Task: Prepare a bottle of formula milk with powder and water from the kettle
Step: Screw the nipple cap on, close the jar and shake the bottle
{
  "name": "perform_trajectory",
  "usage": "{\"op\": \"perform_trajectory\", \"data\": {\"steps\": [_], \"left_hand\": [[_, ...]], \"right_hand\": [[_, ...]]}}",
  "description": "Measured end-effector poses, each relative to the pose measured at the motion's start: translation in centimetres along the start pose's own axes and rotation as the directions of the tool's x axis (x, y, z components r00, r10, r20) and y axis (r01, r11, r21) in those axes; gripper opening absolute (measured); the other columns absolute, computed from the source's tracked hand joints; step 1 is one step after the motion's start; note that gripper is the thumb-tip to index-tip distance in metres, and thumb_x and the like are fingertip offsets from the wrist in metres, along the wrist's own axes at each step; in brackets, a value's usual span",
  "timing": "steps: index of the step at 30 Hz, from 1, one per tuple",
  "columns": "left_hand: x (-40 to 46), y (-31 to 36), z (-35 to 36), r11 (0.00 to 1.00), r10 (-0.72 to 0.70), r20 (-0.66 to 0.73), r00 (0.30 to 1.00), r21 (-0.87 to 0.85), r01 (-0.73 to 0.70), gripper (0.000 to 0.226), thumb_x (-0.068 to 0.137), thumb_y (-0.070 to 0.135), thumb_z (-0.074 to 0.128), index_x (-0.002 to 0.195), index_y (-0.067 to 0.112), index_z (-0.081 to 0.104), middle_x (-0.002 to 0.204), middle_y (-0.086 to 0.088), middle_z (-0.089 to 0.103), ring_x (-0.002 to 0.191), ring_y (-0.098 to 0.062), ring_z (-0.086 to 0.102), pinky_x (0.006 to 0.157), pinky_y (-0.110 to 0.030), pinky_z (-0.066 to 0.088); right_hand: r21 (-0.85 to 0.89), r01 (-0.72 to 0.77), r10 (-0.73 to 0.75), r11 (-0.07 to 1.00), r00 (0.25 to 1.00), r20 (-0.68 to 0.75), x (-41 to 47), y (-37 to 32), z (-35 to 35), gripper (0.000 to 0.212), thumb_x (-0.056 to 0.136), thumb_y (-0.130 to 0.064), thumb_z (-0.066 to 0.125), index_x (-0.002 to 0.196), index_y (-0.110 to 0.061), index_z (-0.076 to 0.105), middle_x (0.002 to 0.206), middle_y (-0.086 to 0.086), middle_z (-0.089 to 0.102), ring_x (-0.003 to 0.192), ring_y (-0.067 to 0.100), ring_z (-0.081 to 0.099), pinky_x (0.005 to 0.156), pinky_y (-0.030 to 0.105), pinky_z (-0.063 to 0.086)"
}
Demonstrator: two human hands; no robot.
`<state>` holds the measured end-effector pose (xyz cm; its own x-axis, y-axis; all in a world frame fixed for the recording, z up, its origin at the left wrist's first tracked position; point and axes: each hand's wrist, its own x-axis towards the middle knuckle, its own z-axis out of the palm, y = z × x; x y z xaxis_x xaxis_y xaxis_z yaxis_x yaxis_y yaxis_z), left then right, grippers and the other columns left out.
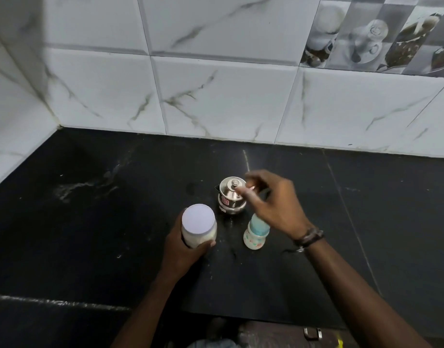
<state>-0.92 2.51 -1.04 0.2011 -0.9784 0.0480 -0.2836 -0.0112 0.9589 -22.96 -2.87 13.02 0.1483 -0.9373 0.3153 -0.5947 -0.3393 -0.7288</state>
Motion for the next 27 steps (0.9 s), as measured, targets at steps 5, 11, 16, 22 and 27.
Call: {"op": "perform_trajectory", "data": {"steps": [5, 11, 16, 22, 27], "left_hand": [[-0.2, -0.2, 0.3, 1.0, -0.012, -0.007, 1.0, -0.026, 0.011, 0.1, 0.054, 0.03, 0.094, 0.14, 0.028, 0.043, 0.136, 0.014, 0.054, 0.126, -0.007, 0.051, 0.105, -0.041, 0.047], [-0.4, -0.4, 0.5, 0.999, -0.022, -0.007, 1.0, -0.029, 0.022, 0.102, 0.053, 0.031, 0.095, 0.14, 0.03, 0.042, 0.136, 0.014, 0.054, 0.127, -0.009, 0.051, 0.105, -0.044, 0.046], [-0.7, -0.7, 0.4, 0.999, -0.028, -0.004, 1.0, -0.04, 0.027, 0.103, 0.053, 0.037, 0.093, 0.141, 0.032, 0.04, 0.139, 0.015, 0.052, 0.129, -0.008, 0.049, 0.107, -0.045, 0.044], [-1.3, -1.4, 0.1, 0.996, -0.062, -0.025, 0.998, -0.058, 0.061, 0.104, 0.054, 0.039, 0.091, 0.143, 0.029, 0.038, 0.142, 0.013, 0.049, 0.132, -0.009, 0.047, 0.108, -0.046, 0.043], [-2.0, -2.3, 0.1, 0.993, -0.089, -0.045, 0.995, -0.076, 0.085, 0.101, 0.056, 0.03, 0.091, 0.143, 0.025, 0.039, 0.142, 0.01, 0.051, 0.131, -0.008, 0.048, 0.109, -0.043, 0.042]], "right_hand": [[0.286, -0.164, 0.191, 0.944, 0.979, -0.066, -1.5, 6.7, -4.0, 0.04, 0.081, -0.006, 0.054, 0.118, -0.019, 0.06, 0.1, 0.002, 0.068, 0.091, 0.015, 0.064, 0.076, 0.032, 0.053], [-0.056, -0.363, 0.353, 0.93, 0.839, 0.414, -5.2, 11.2, -2.7, 0.092, 0.077, 0.009, 0.067, 0.151, -0.024, 0.023, 0.145, 0.003, 0.044, 0.137, 0.019, 0.043, 0.087, 0.018, 0.047], [0.03, -0.363, 0.306, 0.931, 0.824, 0.477, -5.8, 11.5, 0.8, 0.096, 0.073, 0.001, 0.081, 0.15, -0.023, 0.028, 0.146, -0.007, 0.045, 0.136, 0.008, 0.041, 0.115, 0.028, 0.034], [0.116, -0.295, 0.223, 0.948, 0.882, 0.416, -5.9, 11.7, 3.1, 0.068, 0.075, -0.014, 0.082, 0.134, -0.026, 0.049, 0.123, -0.011, 0.063, 0.118, 0.01, 0.061, 0.106, 0.042, 0.047], [0.242, -0.317, 0.207, 0.917, 0.898, 0.389, -5.9, 11.5, 3.1, 0.056, 0.075, -0.018, 0.084, 0.124, -0.018, 0.058, 0.114, -0.001, 0.072, 0.107, 0.016, 0.069, 0.097, 0.044, 0.054]]}}
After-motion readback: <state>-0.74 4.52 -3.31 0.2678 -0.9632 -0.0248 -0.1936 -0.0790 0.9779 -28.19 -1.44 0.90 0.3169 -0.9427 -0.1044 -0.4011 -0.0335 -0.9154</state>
